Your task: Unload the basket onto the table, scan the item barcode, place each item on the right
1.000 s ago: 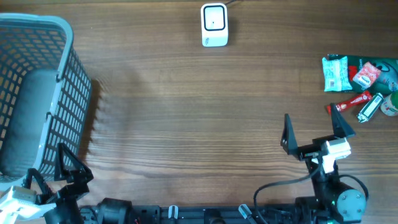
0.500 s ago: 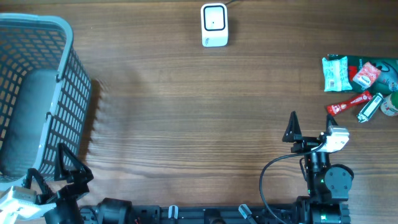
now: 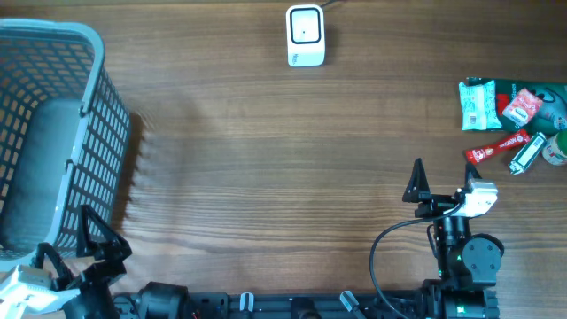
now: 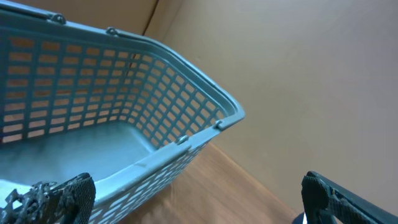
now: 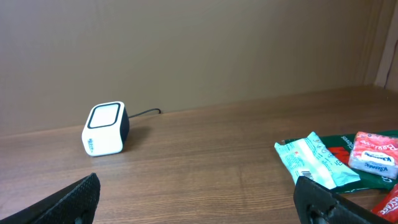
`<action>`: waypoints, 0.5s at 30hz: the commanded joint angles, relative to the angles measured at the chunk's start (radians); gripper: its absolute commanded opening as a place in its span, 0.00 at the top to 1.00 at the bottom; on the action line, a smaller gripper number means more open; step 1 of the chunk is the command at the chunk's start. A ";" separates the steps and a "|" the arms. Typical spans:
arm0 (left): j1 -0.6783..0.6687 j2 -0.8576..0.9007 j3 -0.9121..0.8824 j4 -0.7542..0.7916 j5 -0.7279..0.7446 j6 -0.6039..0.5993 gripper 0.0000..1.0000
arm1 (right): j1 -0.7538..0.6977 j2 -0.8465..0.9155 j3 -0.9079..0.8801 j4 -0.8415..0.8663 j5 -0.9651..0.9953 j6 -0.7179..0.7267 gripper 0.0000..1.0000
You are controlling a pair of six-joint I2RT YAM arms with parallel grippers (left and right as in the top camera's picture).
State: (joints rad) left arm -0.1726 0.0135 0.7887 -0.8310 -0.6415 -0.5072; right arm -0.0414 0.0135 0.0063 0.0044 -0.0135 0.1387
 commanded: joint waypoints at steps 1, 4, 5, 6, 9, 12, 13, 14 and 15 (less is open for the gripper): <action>0.016 -0.005 -0.133 0.037 0.103 -0.003 0.00 | -0.005 -0.010 -0.001 0.002 0.021 0.019 0.00; 0.056 -0.005 -0.430 0.414 0.204 0.015 0.00 | -0.005 -0.010 -0.001 0.002 0.021 0.019 0.00; 0.062 -0.005 -0.502 0.551 0.268 0.063 0.00 | -0.005 -0.010 -0.001 0.003 0.021 0.019 0.00; 0.067 -0.005 -0.578 0.705 0.354 0.138 0.00 | -0.005 -0.010 -0.001 0.003 0.021 0.019 0.00; 0.089 -0.005 -0.692 0.832 0.517 0.273 0.00 | -0.005 -0.010 -0.001 0.003 0.021 0.018 0.00; 0.109 -0.005 -0.731 0.793 0.634 0.428 0.00 | -0.005 -0.010 -0.001 0.002 0.021 0.019 0.00; 0.114 -0.005 -0.748 0.804 0.668 0.457 0.00 | -0.005 -0.010 -0.001 0.003 0.021 0.019 0.00; 0.119 -0.005 -0.765 0.820 0.688 0.460 0.00 | -0.005 -0.010 -0.001 0.003 0.021 0.019 0.00; 0.121 -0.005 -0.782 0.824 0.698 0.459 0.00 | -0.005 -0.010 -0.001 0.003 0.021 0.019 0.00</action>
State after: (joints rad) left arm -0.0662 0.0177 0.0502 -0.0257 -0.0540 -0.1444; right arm -0.0414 0.0116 0.0059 0.0029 -0.0132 0.1387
